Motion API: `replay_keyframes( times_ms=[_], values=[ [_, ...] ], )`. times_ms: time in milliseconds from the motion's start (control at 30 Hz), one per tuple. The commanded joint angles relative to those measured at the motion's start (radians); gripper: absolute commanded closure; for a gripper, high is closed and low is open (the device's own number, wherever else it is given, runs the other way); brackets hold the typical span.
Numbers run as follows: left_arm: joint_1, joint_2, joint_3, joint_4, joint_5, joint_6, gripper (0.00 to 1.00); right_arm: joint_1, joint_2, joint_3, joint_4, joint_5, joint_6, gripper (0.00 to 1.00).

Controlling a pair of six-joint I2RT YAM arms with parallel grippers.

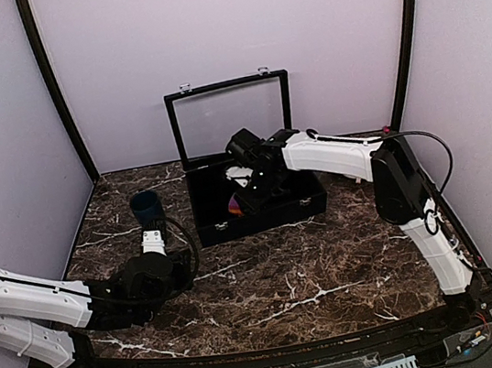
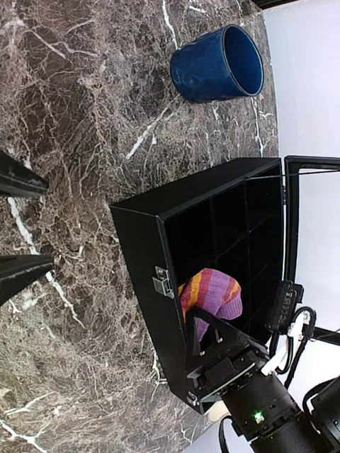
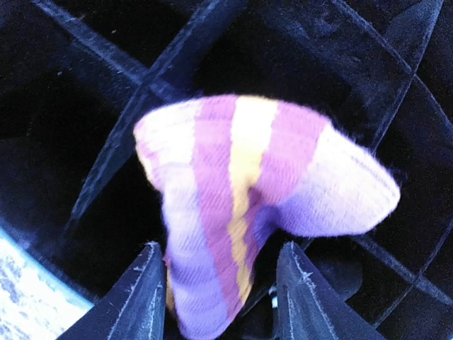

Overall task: Roll the socks
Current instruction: Place the sock in the storage box.

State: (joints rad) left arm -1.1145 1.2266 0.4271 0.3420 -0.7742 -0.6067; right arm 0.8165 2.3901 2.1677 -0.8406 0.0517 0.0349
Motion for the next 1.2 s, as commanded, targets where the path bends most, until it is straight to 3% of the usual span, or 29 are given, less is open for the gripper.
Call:
replay_keyframes(
  times_ms=[0, 233, 567, 867, 1167],
  values=[
    [0.004, -0.006, 0.028, -0.026, -0.005, -0.005, 0.7, 0.012, -0.067, -0.034, -0.009, -0.025, 0.013, 0.5],
    [0.004, -0.003, 0.038, -0.034, -0.004, -0.003, 0.66, 0.013, -0.102, -0.054, 0.026, -0.018, 0.022, 0.49],
    [0.004, -0.01, 0.038, -0.045, -0.004, -0.01, 0.44, 0.008, -0.164, -0.112, 0.117, 0.041, 0.045, 0.55],
    [0.004, -0.012, 0.036, -0.049, -0.004, -0.019, 0.43, -0.016, -0.111, -0.074, 0.141, 0.067, 0.065, 0.79],
    [0.004, -0.032, 0.02, -0.052, -0.009, -0.028, 0.43, -0.04, -0.019, -0.005, 0.14, 0.105, 0.069, 0.85]
  ],
)
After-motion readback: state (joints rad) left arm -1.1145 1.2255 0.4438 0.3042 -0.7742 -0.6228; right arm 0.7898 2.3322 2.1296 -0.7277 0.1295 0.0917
